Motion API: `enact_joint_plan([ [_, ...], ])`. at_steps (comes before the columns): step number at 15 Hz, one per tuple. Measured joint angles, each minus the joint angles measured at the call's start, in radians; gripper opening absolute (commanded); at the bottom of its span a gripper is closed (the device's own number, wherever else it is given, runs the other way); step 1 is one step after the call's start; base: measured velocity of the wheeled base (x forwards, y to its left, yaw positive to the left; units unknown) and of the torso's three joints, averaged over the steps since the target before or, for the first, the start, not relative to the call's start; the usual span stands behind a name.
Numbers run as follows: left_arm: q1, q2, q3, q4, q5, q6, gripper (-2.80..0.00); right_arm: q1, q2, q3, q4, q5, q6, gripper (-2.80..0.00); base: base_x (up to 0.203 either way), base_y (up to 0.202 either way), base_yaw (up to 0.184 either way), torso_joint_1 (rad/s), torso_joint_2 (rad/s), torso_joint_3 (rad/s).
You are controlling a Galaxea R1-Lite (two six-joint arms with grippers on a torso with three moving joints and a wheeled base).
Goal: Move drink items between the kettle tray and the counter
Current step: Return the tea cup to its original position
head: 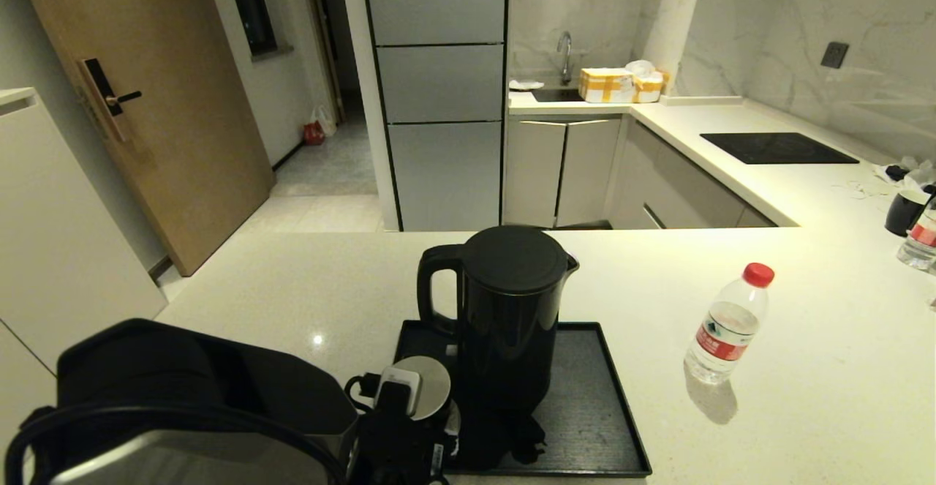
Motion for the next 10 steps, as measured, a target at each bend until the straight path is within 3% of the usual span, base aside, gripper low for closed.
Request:
enact_joint_plan([
  [10, -0.010, -0.086, 0.078, 0.000, 0.005, -0.006, 0.00, 0.000, 0.000, 0.000, 0.000, 0.000, 0.000, -2.80, 0.000, 0.000, 0.000, 0.000, 0.00, 0.000],
])
